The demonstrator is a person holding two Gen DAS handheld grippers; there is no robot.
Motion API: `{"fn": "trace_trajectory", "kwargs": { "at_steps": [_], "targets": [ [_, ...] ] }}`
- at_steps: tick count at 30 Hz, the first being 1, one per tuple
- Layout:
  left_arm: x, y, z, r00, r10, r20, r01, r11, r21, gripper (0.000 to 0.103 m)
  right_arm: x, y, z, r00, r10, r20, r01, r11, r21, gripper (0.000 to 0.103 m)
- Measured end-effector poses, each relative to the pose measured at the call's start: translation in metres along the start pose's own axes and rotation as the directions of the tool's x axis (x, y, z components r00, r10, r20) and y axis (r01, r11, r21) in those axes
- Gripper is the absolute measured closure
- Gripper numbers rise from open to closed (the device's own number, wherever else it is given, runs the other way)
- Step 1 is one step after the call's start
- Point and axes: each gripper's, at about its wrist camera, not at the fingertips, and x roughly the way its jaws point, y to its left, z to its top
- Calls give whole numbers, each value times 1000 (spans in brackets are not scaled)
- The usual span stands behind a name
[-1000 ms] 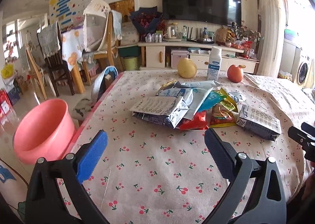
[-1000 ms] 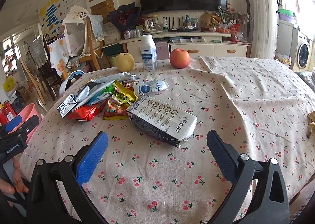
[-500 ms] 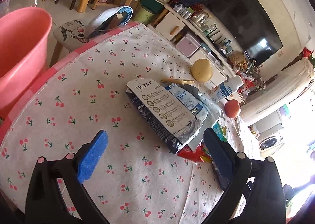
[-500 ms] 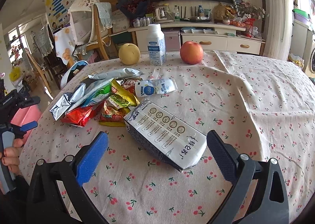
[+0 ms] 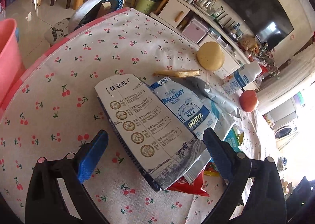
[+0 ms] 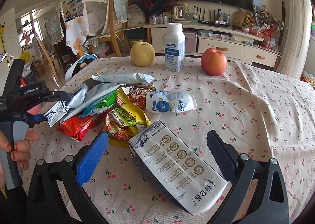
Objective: Collect trash
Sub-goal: 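Lower the left tool onto the white printed carton and close its fingers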
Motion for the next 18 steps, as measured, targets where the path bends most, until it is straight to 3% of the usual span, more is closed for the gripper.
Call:
{"fn": "trace_trajectory", "kwargs": {
  "at_steps": [4,6,8,18],
  "targets": [
    [3,-6,-2,999,21,23,-22,999,33,16,9,2,3,1000,13,-15,-13,1000,-9,4],
    [1,-8,-2,999,34,35,-36,998,51,28,13,-1,3,1000,12,-23,-12,1000,-7,4],
    [0,-8,-3,998,56,42,-58,996,62,33,15,-4,4,999,14,-33,-13,1000,6,4],
    [-16,-6,-13,998,40,58,-46,993,110,38,21,-18,1,998,13,-66,-11,999,31,4]
  ]
}}
